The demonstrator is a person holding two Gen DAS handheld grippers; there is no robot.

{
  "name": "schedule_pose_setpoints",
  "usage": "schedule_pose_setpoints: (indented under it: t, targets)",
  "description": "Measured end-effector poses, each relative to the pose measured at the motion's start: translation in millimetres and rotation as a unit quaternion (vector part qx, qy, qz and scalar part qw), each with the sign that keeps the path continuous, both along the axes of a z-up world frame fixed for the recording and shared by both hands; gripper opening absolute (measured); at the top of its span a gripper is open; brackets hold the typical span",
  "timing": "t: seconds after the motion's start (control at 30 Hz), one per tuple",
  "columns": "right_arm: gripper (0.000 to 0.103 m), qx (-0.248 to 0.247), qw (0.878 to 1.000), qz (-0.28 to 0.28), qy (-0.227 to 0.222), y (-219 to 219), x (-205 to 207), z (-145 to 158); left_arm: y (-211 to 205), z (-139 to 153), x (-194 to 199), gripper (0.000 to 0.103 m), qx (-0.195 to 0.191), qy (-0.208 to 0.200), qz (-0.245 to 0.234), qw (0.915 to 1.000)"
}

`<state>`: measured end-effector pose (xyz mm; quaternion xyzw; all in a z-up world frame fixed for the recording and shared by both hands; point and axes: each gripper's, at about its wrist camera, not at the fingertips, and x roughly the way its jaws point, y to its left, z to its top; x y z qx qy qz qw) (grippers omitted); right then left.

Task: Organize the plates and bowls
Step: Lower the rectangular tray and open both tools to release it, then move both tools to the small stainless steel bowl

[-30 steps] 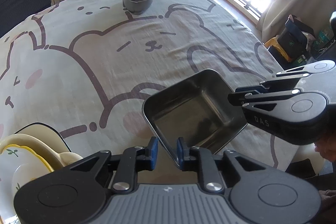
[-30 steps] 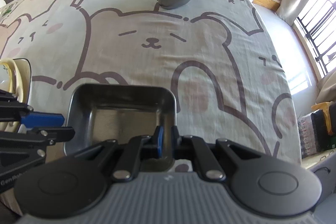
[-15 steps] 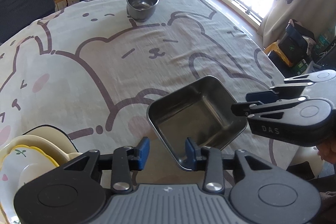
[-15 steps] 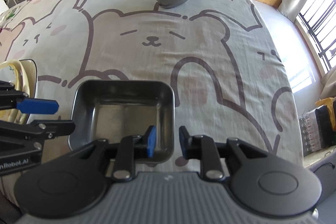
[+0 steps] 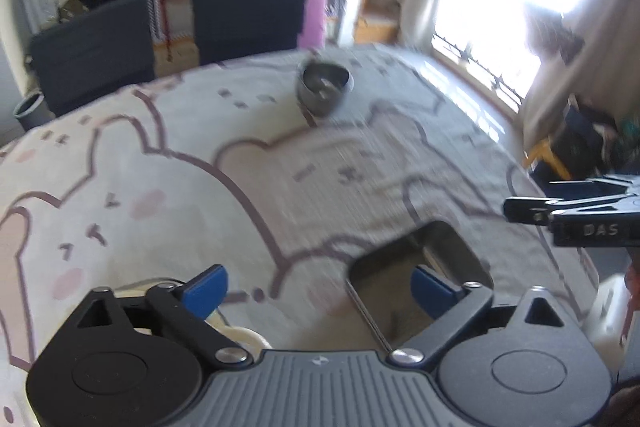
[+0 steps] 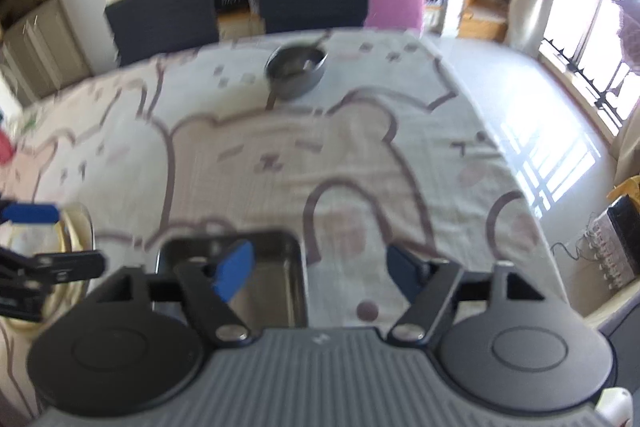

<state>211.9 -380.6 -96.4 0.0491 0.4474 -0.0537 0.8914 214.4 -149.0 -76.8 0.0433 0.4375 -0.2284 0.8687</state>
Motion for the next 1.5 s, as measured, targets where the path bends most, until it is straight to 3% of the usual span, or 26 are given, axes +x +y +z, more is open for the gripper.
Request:
schedule_pose_setpoints:
  t: [0.13, 0.27, 0.37, 0.67, 0.8, 1.0, 1.23, 1.37, 1.5]
  targets:
    - [0.103, 0.003, 0.997, -0.016, -0.078, -12, -3, 14, 17, 15, 4, 0.103, -0.004, -0.049, 0.018, 0.9986]
    - [0.103, 0.015, 0.987, -0.039, -0.153, -23, 7, 24, 31, 20, 20, 0.103, -0.018, -0.075, 0.051, 0.9957]
    - [0.103, 0.025, 0.981, -0.054, -0.182, -29, 24, 28, 34, 19, 39, 0.103, -0.031, -0.079, 0.066, 0.9943]
    - [0.103, -0.002, 0.985, -0.070, -0.160, -48, 122, 15, -1, 17, 112, 0.103, -0.038, -0.119, 0.062, 0.9902]
    - [0.103, 0.019, 0.987, -0.069, -0.141, -59, 168, -5, -26, 2, 149, 0.102, -0.038, -0.115, 0.049, 0.9914]
    - [0.102, 0.061, 0.991, -0.068, -0.100, -75, 212, -39, -53, -33, 196, 0.082, -0.046, -0.081, 0.039, 0.9949]
    - [0.077, 0.148, 0.983, -0.071, -0.079, -88, 235, -60, -79, -68, 230, 0.064, -0.091, -0.028, 0.045, 0.9945]
    - [0.065, 0.171, 0.979, -0.079, -0.078, -83, 238, -66, -96, -81, 242, 0.056, -0.088, -0.013, 0.051, 0.9947]
    - [0.057, 0.178, 0.977, -0.085, -0.079, -80, 236, -65, -108, -89, 247, 0.054, -0.081, -0.007, 0.059, 0.9949]
